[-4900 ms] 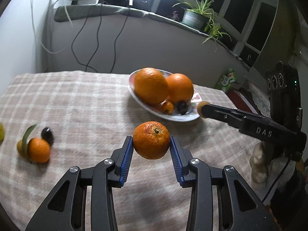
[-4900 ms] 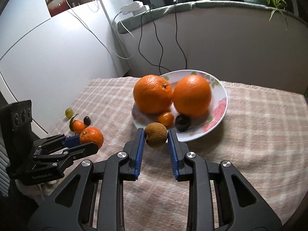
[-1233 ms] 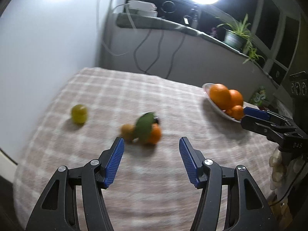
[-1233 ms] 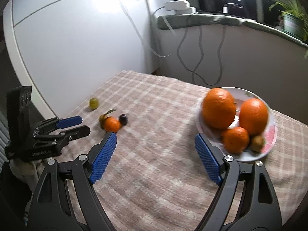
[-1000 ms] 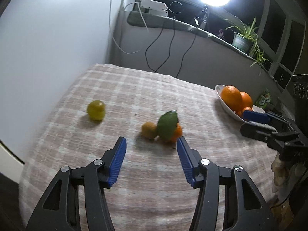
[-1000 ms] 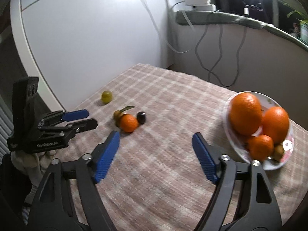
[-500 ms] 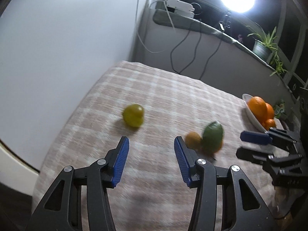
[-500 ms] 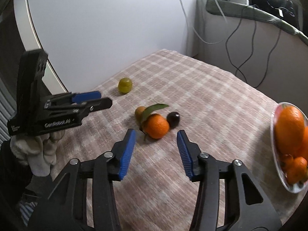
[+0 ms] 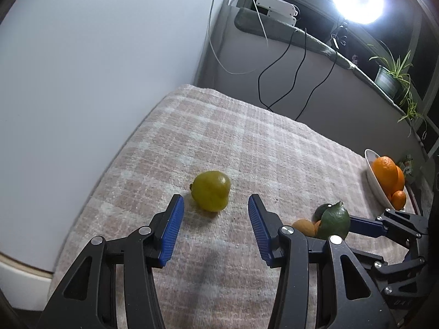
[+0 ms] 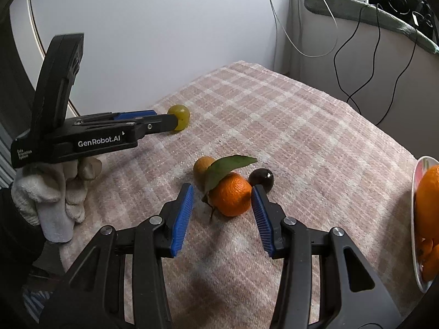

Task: Organize fruits
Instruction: 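Grasp the green lime with the left tool while the right tool grasps the leafy mandarin, then carry the lime and leafy mandarin onto the plate and release both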

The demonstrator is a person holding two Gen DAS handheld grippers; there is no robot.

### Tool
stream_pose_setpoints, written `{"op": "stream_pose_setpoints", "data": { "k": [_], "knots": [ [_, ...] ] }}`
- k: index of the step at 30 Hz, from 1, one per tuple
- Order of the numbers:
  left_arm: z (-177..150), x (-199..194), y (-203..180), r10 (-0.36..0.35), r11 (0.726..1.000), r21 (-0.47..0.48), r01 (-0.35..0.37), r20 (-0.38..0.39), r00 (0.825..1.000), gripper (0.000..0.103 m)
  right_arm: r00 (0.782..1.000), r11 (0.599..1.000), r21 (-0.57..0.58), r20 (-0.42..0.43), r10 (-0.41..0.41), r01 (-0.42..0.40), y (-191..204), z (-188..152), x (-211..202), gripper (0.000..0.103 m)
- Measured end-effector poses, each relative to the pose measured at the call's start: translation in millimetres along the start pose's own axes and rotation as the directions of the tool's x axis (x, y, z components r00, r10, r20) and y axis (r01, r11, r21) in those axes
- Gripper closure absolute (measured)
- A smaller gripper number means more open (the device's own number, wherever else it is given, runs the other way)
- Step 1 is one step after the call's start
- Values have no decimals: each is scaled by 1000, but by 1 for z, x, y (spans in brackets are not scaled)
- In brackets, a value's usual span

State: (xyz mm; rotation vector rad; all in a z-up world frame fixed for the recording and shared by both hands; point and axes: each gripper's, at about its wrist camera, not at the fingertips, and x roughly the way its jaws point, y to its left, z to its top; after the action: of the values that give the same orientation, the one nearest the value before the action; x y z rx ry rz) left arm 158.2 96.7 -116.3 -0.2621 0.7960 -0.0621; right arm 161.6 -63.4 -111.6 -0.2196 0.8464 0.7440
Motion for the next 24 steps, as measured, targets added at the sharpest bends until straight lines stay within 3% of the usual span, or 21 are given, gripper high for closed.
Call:
{"op": "stream_pose_setpoints", "data": {
  "k": [7, 10, 15, 24],
  "knots": [
    [3, 11, 1, 2, 1000, 2, -2, -29, 1000, 56, 1000, 1000, 7, -28, -12, 12, -3, 1, 12, 57],
    [3, 14, 1, 3, 1000, 5, -3, -34, 999, 56, 1000, 1000, 12, -27, -9, 9, -4, 0, 13, 62],
    [3, 17, 2, 8, 1000, -4, -9, -43, 999, 74, 1000, 1000, 26, -20, -3, 4, -6, -1, 12, 63],
    [2, 16, 4, -3, 1000, -7, 3, -31, 1000, 79, 1000, 997, 77, 19, 12, -14, -16, -7, -9, 64]
  ]
}}
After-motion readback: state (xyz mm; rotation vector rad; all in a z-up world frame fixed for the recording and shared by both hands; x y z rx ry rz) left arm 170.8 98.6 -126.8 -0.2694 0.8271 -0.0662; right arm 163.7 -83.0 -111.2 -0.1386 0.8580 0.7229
